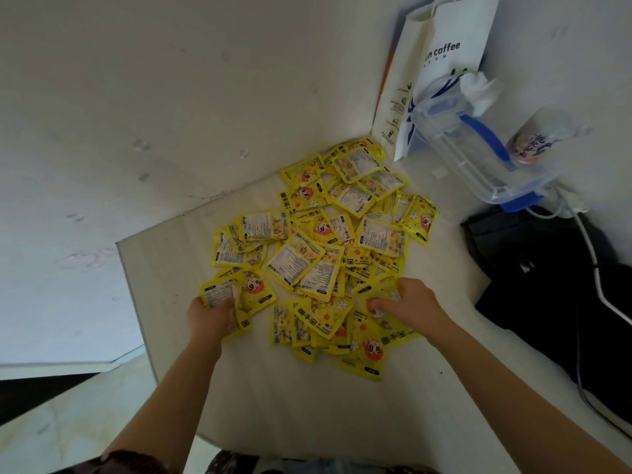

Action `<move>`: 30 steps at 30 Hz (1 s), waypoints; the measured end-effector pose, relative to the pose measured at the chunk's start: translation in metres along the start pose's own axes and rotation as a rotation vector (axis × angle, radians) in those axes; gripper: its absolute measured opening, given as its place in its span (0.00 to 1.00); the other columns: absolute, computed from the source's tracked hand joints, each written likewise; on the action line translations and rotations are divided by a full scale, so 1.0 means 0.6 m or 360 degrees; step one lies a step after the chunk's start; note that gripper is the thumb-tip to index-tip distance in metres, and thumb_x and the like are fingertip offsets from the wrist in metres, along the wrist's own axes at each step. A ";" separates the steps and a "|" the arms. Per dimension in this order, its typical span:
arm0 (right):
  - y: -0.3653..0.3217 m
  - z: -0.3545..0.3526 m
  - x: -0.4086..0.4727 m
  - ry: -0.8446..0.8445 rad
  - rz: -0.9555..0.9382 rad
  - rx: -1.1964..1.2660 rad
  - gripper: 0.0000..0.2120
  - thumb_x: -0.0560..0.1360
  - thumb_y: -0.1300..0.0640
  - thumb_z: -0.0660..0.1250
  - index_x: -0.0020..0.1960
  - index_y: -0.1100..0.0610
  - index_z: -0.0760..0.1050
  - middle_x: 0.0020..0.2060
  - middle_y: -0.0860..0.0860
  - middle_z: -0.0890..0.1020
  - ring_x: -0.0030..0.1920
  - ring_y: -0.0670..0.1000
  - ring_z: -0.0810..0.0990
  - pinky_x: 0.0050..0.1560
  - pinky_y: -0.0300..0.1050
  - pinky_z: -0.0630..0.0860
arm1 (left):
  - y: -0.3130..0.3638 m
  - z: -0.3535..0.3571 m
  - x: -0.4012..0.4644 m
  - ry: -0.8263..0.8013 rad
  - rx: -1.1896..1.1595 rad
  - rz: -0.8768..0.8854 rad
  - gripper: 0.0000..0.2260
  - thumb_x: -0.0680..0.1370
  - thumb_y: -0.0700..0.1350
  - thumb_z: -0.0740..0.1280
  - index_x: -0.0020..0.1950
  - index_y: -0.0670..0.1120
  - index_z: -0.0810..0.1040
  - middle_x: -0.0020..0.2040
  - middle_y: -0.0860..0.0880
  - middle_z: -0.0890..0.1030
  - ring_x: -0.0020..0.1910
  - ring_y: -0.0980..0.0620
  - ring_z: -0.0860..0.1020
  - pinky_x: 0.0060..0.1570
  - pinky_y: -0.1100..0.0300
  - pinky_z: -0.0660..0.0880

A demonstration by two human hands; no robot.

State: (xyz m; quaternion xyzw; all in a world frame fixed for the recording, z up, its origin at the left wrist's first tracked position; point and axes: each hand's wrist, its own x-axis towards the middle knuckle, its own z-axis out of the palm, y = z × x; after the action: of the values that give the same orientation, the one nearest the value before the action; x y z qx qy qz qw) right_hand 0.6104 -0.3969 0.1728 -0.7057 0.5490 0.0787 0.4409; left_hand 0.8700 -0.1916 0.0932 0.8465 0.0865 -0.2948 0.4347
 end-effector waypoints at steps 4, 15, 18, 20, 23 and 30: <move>-0.024 0.046 0.002 -0.0162 0.0360 0.0658 0.16 0.67 0.50 0.77 0.46 0.59 0.76 0.40 0.54 0.82 0.36 0.52 0.79 0.39 0.46 0.76 | 0.012 0.002 0.013 -0.0001 -0.0144 -0.0106 0.11 0.73 0.40 0.70 0.54 0.39 0.78 0.42 0.42 0.79 0.34 0.47 0.75 0.31 0.61 0.71; -0.008 0.129 0.047 -0.0219 0.0729 0.1157 0.27 0.62 0.47 0.78 0.56 0.58 0.76 0.51 0.58 0.83 0.51 0.61 0.83 0.54 0.62 0.79 | 0.034 0.043 0.011 0.0151 0.0339 -0.0078 0.17 0.69 0.56 0.70 0.52 0.47 0.77 0.56 0.42 0.75 0.54 0.37 0.75 0.53 0.42 0.76; -0.009 0.137 0.056 -0.0197 0.0750 0.1138 0.26 0.63 0.47 0.77 0.57 0.57 0.77 0.50 0.57 0.84 0.50 0.60 0.83 0.54 0.63 0.79 | 0.046 0.052 0.010 0.0135 0.0263 -0.0091 0.17 0.68 0.54 0.71 0.51 0.46 0.77 0.56 0.41 0.75 0.50 0.37 0.77 0.52 0.41 0.78; -0.016 0.137 0.055 -0.0173 0.0733 0.1088 0.20 0.67 0.50 0.75 0.56 0.58 0.78 0.49 0.57 0.84 0.49 0.61 0.84 0.53 0.63 0.79 | 0.055 0.057 0.009 0.0160 0.0200 -0.0103 0.16 0.69 0.51 0.72 0.53 0.44 0.78 0.57 0.41 0.75 0.47 0.39 0.77 0.49 0.46 0.79; -0.035 0.128 0.043 -0.0125 0.0740 0.1016 0.16 0.70 0.55 0.74 0.54 0.59 0.76 0.48 0.57 0.83 0.47 0.59 0.84 0.54 0.59 0.80 | 0.059 0.066 0.014 0.0148 0.0040 -0.0185 0.14 0.70 0.48 0.73 0.52 0.43 0.78 0.55 0.41 0.78 0.46 0.40 0.79 0.44 0.50 0.79; -0.029 0.134 0.046 -0.0098 0.0779 0.1011 0.16 0.67 0.60 0.76 0.53 0.60 0.77 0.47 0.59 0.84 0.48 0.61 0.83 0.55 0.62 0.79 | 0.063 0.082 0.006 0.0109 -0.0342 -0.0301 0.08 0.73 0.40 0.71 0.50 0.40 0.77 0.42 0.43 0.79 0.39 0.43 0.78 0.36 0.56 0.74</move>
State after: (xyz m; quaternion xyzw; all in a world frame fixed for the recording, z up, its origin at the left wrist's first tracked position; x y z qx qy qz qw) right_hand 0.6658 -0.3593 0.1177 -0.3800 0.6844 0.0289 0.6216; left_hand 0.8672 -0.2534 0.0950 0.7927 0.2117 -0.2946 0.4898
